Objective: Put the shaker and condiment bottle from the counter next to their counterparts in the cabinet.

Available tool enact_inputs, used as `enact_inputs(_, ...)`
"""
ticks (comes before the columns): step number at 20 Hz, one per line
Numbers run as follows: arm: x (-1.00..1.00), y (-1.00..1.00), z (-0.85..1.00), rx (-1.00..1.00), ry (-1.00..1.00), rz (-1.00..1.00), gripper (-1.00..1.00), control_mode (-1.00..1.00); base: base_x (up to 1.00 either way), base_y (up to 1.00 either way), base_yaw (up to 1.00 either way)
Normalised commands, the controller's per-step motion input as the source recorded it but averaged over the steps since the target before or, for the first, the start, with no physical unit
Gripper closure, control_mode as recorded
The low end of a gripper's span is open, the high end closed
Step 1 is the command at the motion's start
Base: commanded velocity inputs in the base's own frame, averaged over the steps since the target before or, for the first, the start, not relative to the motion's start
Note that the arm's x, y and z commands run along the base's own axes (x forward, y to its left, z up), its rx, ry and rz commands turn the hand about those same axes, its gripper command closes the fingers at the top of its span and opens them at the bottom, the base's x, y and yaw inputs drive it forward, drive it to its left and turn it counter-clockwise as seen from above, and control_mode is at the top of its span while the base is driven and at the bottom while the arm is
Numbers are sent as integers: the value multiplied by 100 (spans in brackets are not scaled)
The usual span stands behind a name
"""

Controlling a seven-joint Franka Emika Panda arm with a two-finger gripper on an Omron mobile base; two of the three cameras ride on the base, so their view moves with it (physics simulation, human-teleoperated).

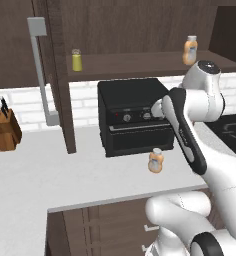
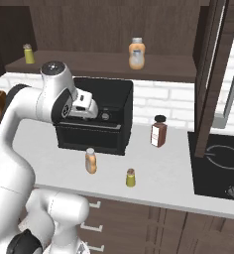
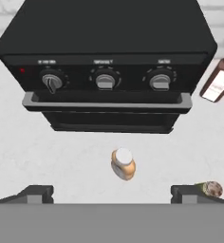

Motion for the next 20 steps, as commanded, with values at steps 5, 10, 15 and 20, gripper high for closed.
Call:
enact_inputs(5, -23, 0, 0, 0, -16, 0, -100, -100, 0, 0, 0)
enact_inputs(10, -24, -5, 0, 7, -10, 5, -100, -100, 0, 0, 0)
enact_inputs(15, -36, -6, 0, 10, -12, 7, -100, -100, 0, 0, 0)
enact_inputs(20, -49, 0, 0, 5, -17, 12, -100, -100, 0, 0, 0)
